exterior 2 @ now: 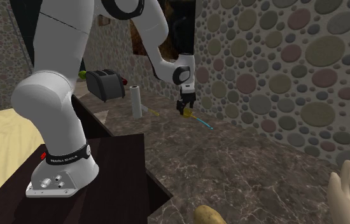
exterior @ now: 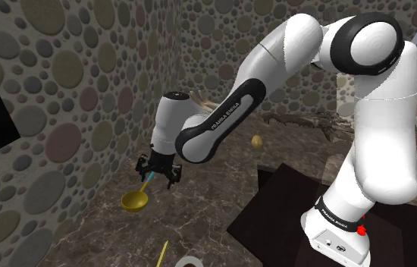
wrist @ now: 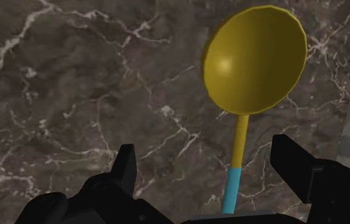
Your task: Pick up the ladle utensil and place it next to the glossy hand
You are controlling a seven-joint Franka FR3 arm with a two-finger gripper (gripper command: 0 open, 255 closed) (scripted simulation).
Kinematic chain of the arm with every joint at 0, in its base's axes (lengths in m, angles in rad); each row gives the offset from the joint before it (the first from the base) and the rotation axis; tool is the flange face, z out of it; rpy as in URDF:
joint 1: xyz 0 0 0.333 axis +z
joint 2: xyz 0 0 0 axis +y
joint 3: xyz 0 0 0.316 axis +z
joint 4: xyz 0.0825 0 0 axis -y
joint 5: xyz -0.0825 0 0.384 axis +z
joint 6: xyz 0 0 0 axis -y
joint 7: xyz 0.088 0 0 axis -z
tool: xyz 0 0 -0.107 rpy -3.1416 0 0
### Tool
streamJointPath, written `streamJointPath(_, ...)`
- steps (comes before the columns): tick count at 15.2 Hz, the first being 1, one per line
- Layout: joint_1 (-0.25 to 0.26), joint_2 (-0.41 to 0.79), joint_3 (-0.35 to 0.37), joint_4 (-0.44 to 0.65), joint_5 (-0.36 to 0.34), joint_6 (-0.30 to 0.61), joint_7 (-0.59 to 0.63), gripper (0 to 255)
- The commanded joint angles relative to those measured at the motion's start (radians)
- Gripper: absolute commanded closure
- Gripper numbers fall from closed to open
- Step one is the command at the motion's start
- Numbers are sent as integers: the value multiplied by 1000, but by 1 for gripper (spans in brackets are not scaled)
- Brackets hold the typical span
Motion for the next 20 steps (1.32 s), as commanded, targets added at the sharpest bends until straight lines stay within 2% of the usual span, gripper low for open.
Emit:
streamJointPath(1, 38, 77, -42, 89, -25, 3, 61, 0)
streamJointPath(3, 73, 149, -77, 175, -37, 3, 113, 0)
streamJointPath(11, 105, 250, -107, 230, -59, 51, 130, 0)
streamJointPath(19, 105, 250, -107, 229, -59, 51, 130, 0)
streamJointPath(20, 105, 250, -107, 229, -59, 51, 130, 255)
